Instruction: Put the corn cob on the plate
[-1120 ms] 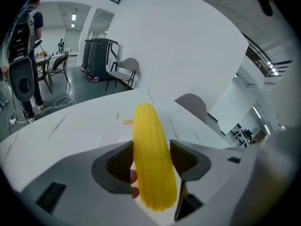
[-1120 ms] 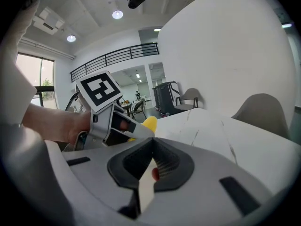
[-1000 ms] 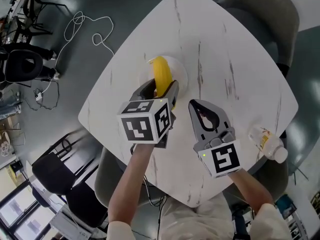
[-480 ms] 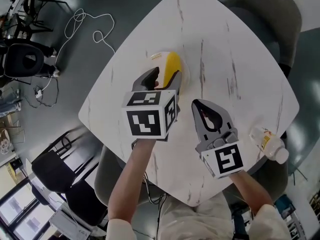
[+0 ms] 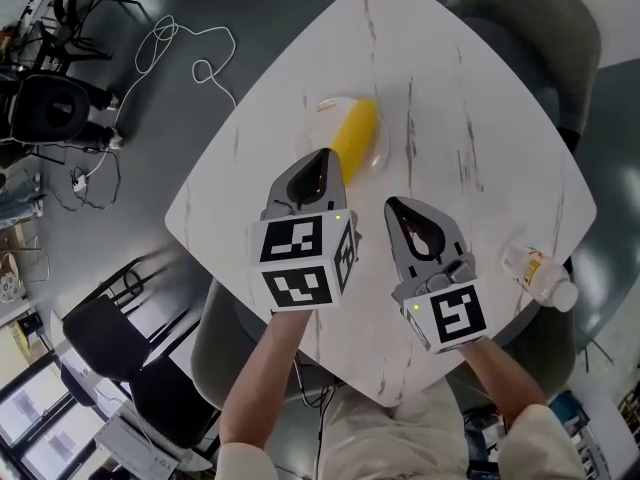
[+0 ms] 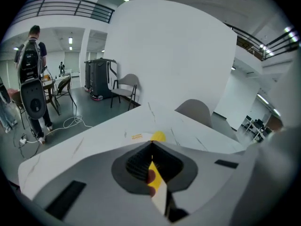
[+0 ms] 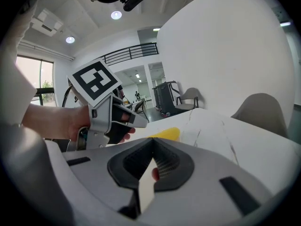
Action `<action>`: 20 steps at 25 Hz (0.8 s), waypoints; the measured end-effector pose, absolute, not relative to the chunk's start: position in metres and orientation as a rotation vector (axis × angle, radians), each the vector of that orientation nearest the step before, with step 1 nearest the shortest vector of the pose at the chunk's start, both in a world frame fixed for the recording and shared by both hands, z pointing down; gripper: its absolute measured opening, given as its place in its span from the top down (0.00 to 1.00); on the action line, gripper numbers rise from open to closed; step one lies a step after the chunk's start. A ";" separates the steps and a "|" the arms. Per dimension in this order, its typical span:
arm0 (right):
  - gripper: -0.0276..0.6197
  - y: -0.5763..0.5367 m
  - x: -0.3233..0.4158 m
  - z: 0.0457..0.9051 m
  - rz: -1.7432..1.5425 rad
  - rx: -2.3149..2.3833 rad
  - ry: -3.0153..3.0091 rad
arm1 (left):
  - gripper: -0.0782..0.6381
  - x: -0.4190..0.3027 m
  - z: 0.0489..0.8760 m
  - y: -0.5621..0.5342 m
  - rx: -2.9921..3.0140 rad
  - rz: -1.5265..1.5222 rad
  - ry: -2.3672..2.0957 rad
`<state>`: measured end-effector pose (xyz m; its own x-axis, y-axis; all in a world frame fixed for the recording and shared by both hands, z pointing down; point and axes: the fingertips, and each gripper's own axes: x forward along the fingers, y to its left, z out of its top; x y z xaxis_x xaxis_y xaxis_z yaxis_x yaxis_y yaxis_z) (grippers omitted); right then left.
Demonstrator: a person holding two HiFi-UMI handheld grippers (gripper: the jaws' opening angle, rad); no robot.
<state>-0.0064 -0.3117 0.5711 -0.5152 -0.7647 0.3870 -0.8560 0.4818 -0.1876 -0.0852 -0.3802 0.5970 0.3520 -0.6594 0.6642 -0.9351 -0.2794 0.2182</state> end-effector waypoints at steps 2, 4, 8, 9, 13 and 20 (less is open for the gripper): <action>0.95 -0.307 -0.007 0.569 0.533 1.392 -2.475 | 0.88 -0.087 0.589 -0.373 2.056 0.619 -1.406; 0.95 -0.301 -0.008 0.566 0.538 1.393 -2.474 | 0.88 -0.087 0.583 -0.365 2.063 0.623 -1.408; 0.95 -0.288 -0.014 0.554 0.552 1.392 -2.481 | 0.88 -0.088 0.570 -0.342 2.031 0.565 -1.396; 0.95 -0.284 -0.015 0.552 0.566 1.393 -2.482 | 0.88 -0.090 0.566 -0.335 2.021 0.545 -1.399; 0.95 -0.266 -0.016 0.536 0.585 1.412 -2.474 | 0.88 -0.095 0.543 -0.308 2.019 0.511 -1.419; 0.95 -0.235 -0.022 0.487 0.558 1.371 -2.530 | 0.88 -0.094 0.497 -0.280 2.089 0.489 -1.433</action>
